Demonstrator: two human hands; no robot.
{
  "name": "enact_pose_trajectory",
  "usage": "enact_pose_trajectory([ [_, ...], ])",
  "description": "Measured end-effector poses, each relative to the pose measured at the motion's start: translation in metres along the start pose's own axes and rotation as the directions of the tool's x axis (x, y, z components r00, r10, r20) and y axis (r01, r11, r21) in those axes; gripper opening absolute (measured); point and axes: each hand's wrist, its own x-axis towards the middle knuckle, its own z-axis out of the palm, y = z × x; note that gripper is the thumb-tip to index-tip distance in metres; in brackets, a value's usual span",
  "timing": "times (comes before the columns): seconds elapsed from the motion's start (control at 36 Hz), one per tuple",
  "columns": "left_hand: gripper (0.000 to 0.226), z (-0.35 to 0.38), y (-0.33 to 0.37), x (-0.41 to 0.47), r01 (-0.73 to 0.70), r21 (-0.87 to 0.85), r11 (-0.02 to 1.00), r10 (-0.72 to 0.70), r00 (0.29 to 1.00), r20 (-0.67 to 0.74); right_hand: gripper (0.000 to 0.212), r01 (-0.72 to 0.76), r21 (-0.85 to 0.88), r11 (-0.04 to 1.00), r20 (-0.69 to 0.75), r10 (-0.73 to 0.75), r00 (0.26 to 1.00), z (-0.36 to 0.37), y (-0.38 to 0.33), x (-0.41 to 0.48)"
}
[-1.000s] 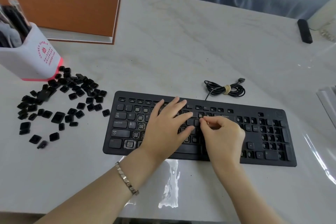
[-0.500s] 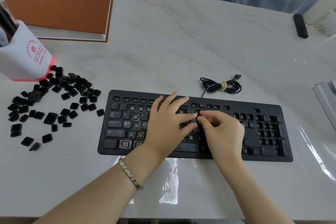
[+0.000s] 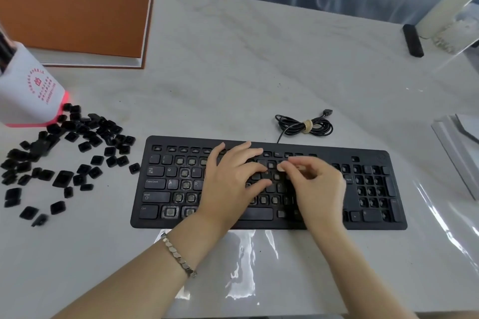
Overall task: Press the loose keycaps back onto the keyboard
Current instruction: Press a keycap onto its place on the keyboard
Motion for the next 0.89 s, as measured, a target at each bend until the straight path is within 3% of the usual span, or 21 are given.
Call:
enact_pose_trajectory([
  [0.11,0.032,-0.001,0.0,0.002,0.012,-0.002,1.0,-0.012,1.0,0.011,0.012,-0.045,-0.093,0.995,0.087,0.053,0.995,-0.019,-0.001,0.019],
  [0.17,0.032,-0.002,0.0,0.003,0.016,-0.001,1.0,-0.016,1.0,0.02,0.017,-0.184,0.074,0.98,0.172,0.169,0.971,-0.024,-0.005,0.022],
  [0.22,0.031,-0.002,0.001,0.003,0.015,-0.002,1.0,-0.015,1.0,0.023,0.023,-0.36,0.234,0.903,0.273,0.294,0.916,-0.028,-0.011,0.022],
  [0.33,0.029,-0.001,0.002,0.003,0.02,-0.026,0.999,-0.019,1.0,0.016,0.032,-0.519,0.265,0.813,0.393,0.401,0.828,-0.033,-0.01,0.019],
  [0.44,0.027,0.0,0.003,0.001,0.016,-0.057,0.998,-0.015,1.0,0.004,0.027,-0.435,0.09,0.896,0.322,0.387,0.864,-0.037,0.001,0.024],
  [0.53,0.027,-0.001,0.002,-0.001,0.019,-0.067,0.998,-0.019,1.0,-0.005,0.024,-0.218,-0.049,0.975,0.153,0.223,0.963,-0.046,0.004,0.042],
  [0.61,0.027,0.0,0.002,-0.001,0.023,-0.059,0.998,-0.024,1.0,-0.018,0.025,-0.089,-0.121,0.989,0.057,0.096,0.994,-0.054,0.005,0.07],
  [0.81,0.026,0.002,0.005,-0.001,0.038,-0.073,0.997,-0.041,0.998,-0.05,0.03,-0.123,-0.148,0.981,0.047,0.131,0.99,-0.053,0.014,0.114],
  [0.89,0.026,0.002,0.004,0.0,0.045,-0.087,0.995,-0.051,0.996,-0.07,0.024,-0.062,-0.124,0.99,0.072,0.071,0.995,-0.053,0.004,0.098],
])
